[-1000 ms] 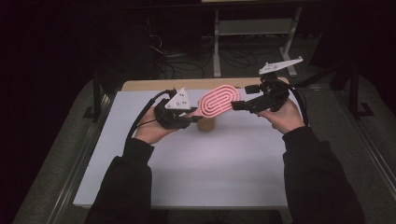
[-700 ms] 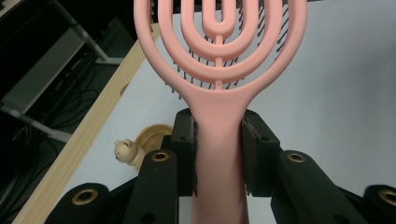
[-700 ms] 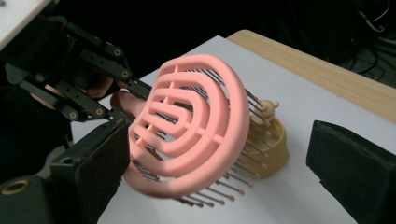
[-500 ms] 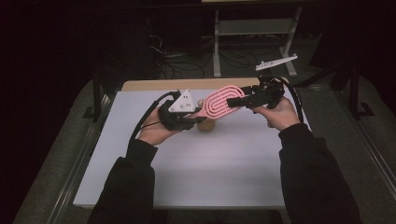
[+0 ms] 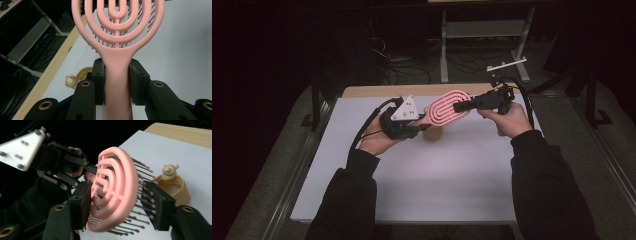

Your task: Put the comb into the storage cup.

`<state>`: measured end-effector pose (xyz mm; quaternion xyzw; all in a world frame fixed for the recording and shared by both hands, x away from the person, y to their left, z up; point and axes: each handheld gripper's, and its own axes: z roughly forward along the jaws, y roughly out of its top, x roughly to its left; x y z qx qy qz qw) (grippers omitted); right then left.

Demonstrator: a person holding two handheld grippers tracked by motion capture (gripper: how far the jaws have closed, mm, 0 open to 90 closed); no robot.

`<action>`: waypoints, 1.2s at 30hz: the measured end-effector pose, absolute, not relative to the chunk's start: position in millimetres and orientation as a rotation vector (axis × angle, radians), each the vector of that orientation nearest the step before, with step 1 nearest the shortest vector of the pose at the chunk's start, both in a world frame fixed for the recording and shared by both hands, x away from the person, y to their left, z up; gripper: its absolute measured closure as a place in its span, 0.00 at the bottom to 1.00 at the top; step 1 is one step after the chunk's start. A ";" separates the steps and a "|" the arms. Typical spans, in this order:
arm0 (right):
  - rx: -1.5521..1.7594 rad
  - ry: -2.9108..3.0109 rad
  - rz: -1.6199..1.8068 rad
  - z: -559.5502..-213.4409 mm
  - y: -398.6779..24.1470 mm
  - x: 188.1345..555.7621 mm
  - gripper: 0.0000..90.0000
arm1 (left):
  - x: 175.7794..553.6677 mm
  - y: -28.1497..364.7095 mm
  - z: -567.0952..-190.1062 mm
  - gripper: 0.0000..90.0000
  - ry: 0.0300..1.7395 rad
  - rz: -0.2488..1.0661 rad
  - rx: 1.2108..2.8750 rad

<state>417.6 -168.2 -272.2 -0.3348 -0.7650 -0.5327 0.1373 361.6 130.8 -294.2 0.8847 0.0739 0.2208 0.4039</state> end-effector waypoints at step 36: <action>-0.942 -2.472 -1.452 -211.6 -137.1 394.8 0.70 | 366.5 146.7 -306.5 0.29 0.292 0.336 2.015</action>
